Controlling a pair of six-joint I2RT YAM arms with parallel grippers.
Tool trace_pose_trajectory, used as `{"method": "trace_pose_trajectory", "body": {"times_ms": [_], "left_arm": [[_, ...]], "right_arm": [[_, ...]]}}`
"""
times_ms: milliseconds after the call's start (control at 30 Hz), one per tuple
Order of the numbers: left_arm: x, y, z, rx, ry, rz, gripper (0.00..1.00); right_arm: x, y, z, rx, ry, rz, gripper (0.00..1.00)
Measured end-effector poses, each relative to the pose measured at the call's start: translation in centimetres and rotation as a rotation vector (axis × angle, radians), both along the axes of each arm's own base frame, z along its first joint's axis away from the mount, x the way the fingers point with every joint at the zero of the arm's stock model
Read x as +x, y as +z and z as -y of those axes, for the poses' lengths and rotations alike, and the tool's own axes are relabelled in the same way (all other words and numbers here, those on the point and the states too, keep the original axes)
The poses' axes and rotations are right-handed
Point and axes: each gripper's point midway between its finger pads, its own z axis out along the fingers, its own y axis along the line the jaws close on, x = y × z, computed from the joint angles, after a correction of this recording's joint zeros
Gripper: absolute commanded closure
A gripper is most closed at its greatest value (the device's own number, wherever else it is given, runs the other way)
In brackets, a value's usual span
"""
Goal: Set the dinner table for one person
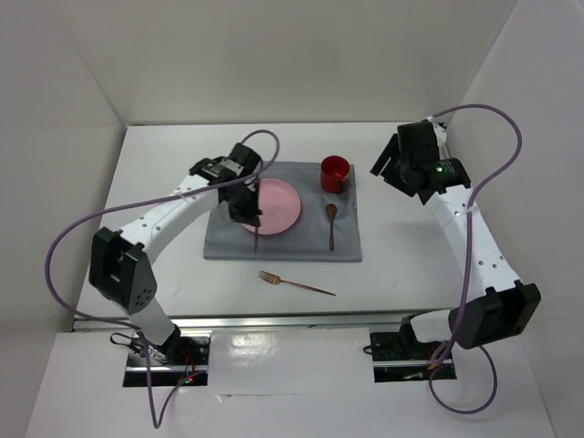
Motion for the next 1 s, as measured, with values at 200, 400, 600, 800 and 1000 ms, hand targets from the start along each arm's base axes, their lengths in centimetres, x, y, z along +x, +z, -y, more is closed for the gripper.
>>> {"method": "trace_pose_trajectory", "body": {"times_ms": [200, 400, 600, 800, 1000], "left_arm": [[0.5, 0.7, 13.0, -0.152, -0.199, -0.037, 1.00], [1.4, -4.5, 18.2, -0.184, -0.194, -0.156, 1.00], [3.7, -8.1, 19.8, -0.175, -0.155, -0.187, 1.00], [5.8, -9.5, 22.0, -0.204, -0.160, -0.173, 0.95], [5.4, -10.9, 22.2, -0.209, -0.155, -0.217, 0.54]], "right_arm": [[-1.0, -0.5, 2.3, 0.014, -0.029, -0.016, 0.28], [-2.4, 1.5, 3.6, 0.018, -0.038, 0.034, 0.28], [-3.4, 2.0, 4.6, 0.010, -0.056, 0.041, 0.28], [-4.1, 0.9, 4.6, 0.007, -0.048, 0.000, 0.27], [-4.4, 0.6, 4.6, -0.002, -0.032, -0.016, 0.24]]}}
